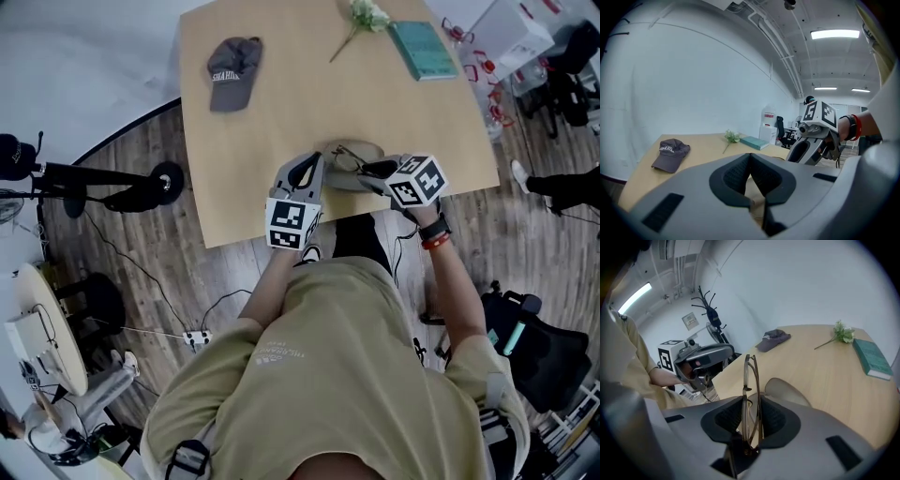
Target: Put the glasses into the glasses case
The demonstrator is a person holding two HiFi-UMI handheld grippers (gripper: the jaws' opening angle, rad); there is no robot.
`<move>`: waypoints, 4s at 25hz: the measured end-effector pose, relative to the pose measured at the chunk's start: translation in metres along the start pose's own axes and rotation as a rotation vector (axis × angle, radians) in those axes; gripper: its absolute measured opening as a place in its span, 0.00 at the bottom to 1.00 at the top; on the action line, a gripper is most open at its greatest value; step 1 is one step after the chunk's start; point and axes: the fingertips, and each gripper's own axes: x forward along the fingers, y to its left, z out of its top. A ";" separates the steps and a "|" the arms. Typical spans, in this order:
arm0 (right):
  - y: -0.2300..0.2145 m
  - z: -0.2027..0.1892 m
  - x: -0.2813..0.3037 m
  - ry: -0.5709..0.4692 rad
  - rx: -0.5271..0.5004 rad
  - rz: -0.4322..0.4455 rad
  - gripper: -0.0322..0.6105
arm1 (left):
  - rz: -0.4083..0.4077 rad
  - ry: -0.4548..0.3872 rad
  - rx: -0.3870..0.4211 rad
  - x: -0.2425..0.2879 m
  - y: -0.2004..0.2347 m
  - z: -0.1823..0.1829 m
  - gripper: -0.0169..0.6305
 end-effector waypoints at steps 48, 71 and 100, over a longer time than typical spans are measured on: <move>-0.051 -0.076 0.106 0.664 -0.313 0.213 0.35 | -0.060 0.093 -0.067 0.021 0.031 -0.051 0.06; -0.052 -0.022 0.052 0.280 -0.201 0.008 0.58 | -0.067 0.047 -0.034 0.011 0.026 -0.026 0.06; 0.003 0.117 -0.181 -0.745 0.012 -0.615 0.14 | -0.018 -0.184 0.134 -0.009 -0.002 0.145 0.06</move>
